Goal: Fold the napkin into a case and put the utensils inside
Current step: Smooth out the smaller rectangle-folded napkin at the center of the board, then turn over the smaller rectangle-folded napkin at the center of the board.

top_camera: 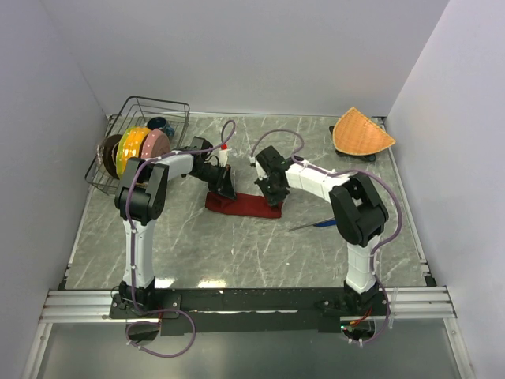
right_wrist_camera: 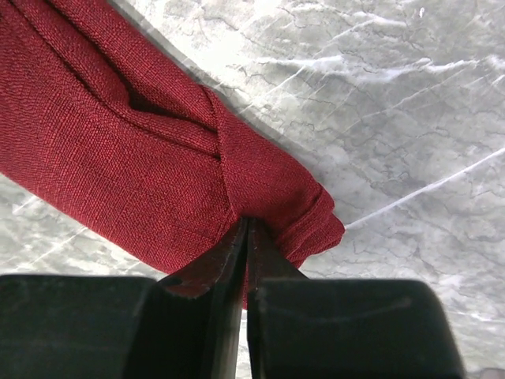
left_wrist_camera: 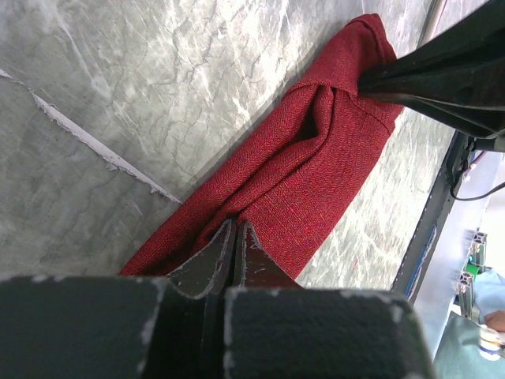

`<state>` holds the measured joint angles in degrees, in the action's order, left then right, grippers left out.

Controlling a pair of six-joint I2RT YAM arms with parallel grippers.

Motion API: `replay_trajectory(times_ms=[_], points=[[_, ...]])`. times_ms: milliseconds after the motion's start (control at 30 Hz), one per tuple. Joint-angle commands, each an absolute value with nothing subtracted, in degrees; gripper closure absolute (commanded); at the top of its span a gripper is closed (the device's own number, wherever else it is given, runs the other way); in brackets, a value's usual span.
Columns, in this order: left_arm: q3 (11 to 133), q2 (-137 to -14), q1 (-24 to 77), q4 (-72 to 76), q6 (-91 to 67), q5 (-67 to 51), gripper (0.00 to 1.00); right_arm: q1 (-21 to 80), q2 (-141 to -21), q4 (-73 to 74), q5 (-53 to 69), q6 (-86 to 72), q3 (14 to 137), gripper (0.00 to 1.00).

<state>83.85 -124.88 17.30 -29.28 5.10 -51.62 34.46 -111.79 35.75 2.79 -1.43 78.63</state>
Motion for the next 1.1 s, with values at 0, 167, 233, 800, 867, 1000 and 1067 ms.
replay_trajectory(times_ms=[0, 167, 233, 800, 867, 1000, 1067], points=[[81.3, -128.1, 17.4, -32.6, 7.5, -45.8, 0.99, 31.7, -106.5, 34.6, 10.8, -1.8, 79.2, 0.81], [80.9, -128.4, 17.4, -32.3, 7.7, -45.9, 0.99, 27.7, -102.7, 36.1, 22.0, 2.2, 83.9, 0.44], [81.0, -128.5, 17.4, -32.2, 7.9, -46.0, 0.99, 27.2, -103.7, 37.1, 25.9, 3.3, 85.7, 0.36], [80.3, -128.4, 17.4, -31.6, 8.1, -46.0, 0.99, 26.8, -122.7, 41.7, 37.9, 10.0, 99.7, 0.26], [80.2, -128.3, 17.4, -31.5, 8.0, -46.0, 0.99, 26.8, -124.1, 41.4, 37.7, 10.3, 100.1, 0.27], [80.5, -128.7, 17.4, -31.7, 8.1, -46.0, 0.99, 26.9, -126.6, 41.8, 37.7, 10.9, 101.3, 0.32], [80.6, -128.8, 17.4, -31.8, 8.0, -45.9, 0.99, 26.9, -127.7, 42.2, 37.7, 11.4, 101.7, 0.33]])
